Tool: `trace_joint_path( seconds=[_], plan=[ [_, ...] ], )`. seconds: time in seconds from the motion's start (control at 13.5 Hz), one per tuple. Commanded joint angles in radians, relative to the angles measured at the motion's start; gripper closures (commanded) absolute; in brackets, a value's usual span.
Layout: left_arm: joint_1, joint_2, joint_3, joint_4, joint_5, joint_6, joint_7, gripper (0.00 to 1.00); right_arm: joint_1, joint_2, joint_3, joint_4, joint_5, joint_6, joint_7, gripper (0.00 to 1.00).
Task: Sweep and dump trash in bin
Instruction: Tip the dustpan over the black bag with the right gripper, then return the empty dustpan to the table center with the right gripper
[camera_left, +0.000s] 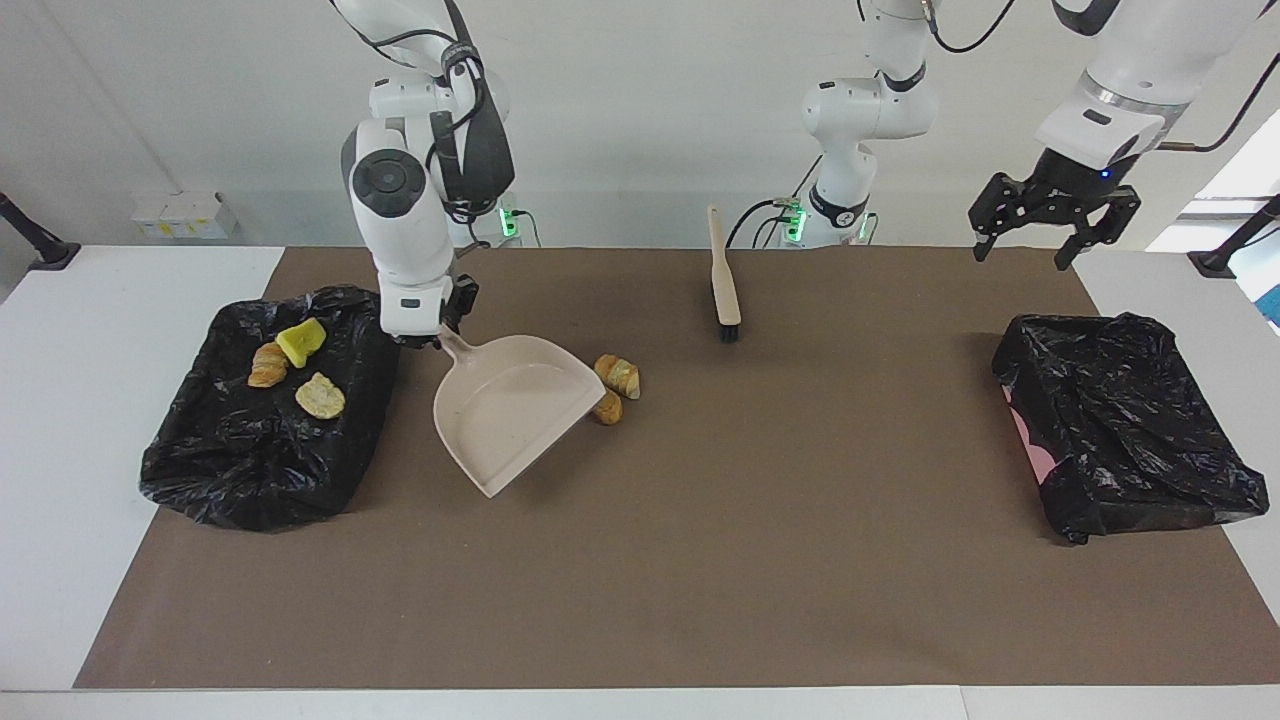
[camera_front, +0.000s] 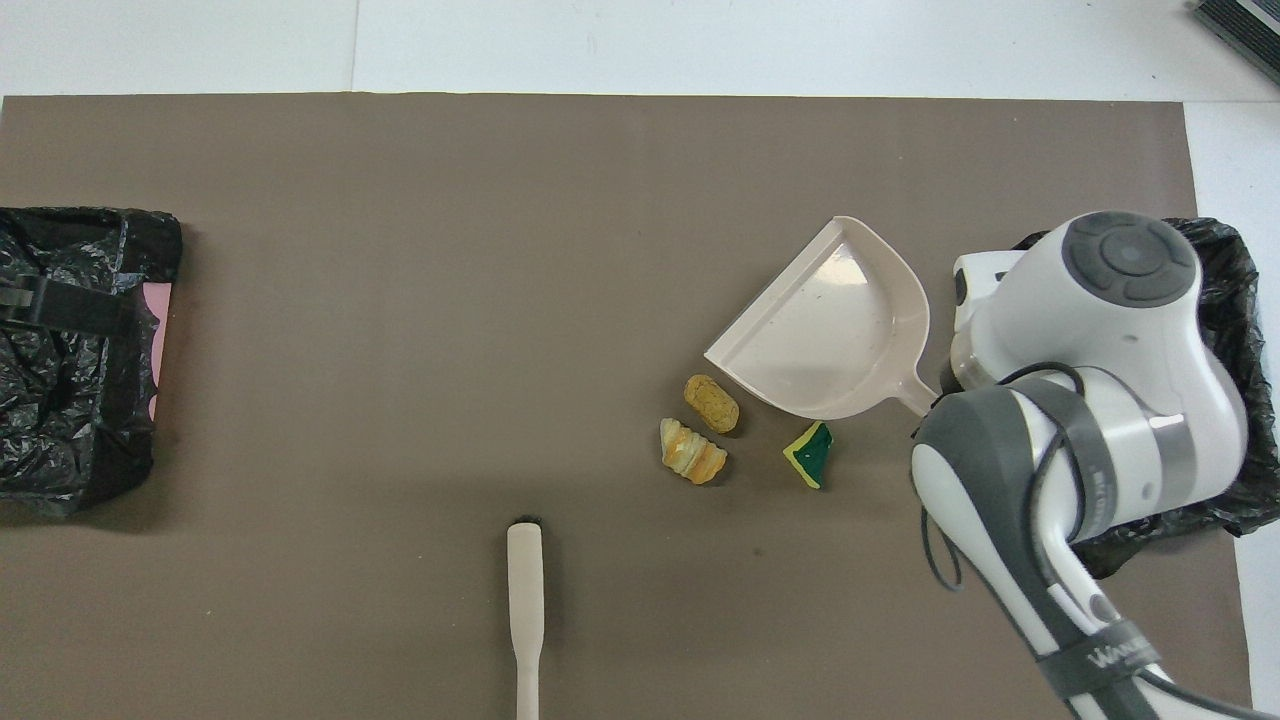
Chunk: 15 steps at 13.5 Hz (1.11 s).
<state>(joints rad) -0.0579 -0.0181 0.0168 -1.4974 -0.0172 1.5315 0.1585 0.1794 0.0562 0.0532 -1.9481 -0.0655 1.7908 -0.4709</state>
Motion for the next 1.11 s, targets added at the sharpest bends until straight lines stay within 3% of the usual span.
trace_joint_path(
  seconds=[0.0,0.37,0.67,1.04],
  plan=[
    [-0.004,-0.019,0.022,-0.012,0.014,-0.025,0.035,0.00,0.061,0.065,-0.004,0.044,0.065,0.031,0.200,1.00],
    [-0.016,-0.026,0.028,-0.015,0.016,-0.053,0.033,0.00,0.182,0.186,-0.006,0.175,0.182,0.032,0.620,1.00],
    [-0.056,-0.031,0.046,-0.015,0.022,-0.063,0.024,0.00,0.276,0.354,-0.004,0.395,0.245,-0.016,0.953,1.00],
    [-0.054,-0.026,0.035,0.000,0.058,-0.071,-0.036,0.00,0.366,0.591,0.017,0.679,0.280,-0.007,1.120,1.00]
  ],
)
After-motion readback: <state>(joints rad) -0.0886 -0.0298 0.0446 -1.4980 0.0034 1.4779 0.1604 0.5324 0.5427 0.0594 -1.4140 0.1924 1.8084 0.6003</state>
